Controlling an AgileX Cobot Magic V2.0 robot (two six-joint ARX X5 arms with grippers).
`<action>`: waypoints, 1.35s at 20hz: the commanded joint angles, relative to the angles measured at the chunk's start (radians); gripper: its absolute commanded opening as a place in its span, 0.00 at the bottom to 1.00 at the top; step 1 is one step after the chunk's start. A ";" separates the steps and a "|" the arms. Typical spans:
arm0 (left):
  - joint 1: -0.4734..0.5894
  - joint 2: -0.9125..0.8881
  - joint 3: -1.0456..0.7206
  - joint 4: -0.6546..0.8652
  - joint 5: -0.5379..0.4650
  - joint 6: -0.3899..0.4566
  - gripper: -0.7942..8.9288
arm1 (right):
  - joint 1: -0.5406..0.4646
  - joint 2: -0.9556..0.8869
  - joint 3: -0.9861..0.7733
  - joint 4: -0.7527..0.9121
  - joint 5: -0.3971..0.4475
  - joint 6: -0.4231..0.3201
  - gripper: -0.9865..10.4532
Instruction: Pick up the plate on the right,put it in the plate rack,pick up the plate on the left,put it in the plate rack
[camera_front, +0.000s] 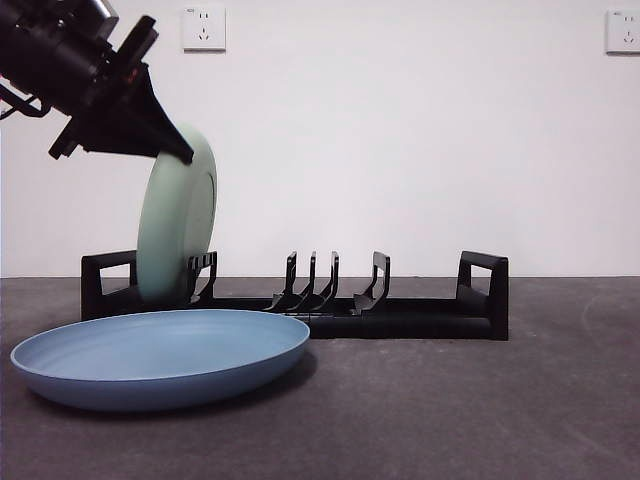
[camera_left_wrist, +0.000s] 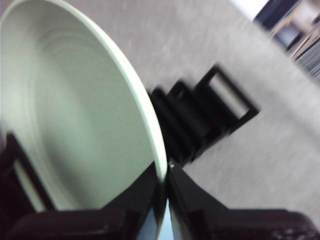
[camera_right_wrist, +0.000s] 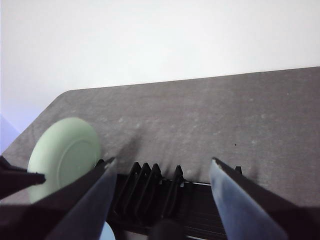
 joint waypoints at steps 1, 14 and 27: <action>0.000 0.002 0.004 -0.018 -0.068 0.074 0.08 | 0.001 0.007 0.000 0.006 0.003 0.007 0.36; -0.051 -0.014 0.019 -0.071 -0.061 0.071 0.43 | 0.004 0.037 0.000 -0.053 -0.016 0.014 0.36; -0.142 -0.410 0.035 -0.167 -0.229 0.159 0.43 | 0.093 0.283 0.000 -0.129 -0.346 0.009 0.36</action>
